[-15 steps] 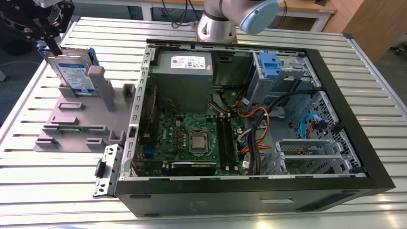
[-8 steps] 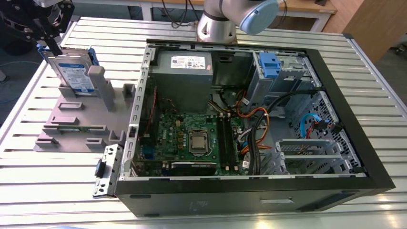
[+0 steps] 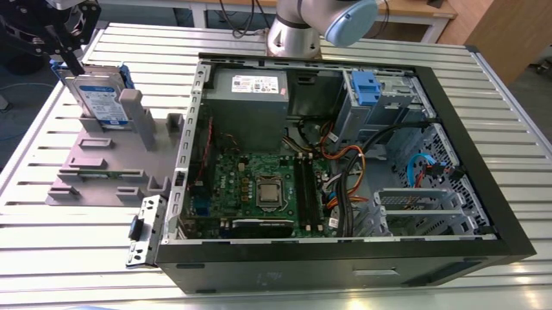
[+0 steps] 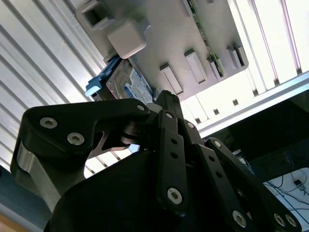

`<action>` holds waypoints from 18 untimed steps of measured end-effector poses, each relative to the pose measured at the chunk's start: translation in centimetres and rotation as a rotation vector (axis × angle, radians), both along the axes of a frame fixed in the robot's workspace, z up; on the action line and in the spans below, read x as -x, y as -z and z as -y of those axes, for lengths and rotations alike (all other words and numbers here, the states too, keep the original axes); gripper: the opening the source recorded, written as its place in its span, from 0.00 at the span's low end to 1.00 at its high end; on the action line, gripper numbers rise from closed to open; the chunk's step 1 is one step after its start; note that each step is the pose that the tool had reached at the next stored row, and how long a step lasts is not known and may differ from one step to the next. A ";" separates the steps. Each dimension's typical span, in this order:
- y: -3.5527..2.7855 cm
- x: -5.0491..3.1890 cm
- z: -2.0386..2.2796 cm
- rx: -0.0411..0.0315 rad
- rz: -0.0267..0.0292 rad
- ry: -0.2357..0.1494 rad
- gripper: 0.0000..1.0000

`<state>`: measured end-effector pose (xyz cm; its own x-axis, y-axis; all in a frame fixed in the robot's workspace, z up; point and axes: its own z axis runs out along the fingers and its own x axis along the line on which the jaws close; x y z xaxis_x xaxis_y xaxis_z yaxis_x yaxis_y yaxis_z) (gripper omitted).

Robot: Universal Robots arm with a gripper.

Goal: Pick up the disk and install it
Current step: 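Pick up the disk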

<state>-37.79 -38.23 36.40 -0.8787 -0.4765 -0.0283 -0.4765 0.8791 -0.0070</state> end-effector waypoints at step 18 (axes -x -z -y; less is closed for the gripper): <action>0.00 0.00 0.00 0.0000 0.0000 -0.015 0.11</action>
<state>-37.79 -38.23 36.40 -0.8717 -0.4892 -0.0284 -0.4893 0.8721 -0.0070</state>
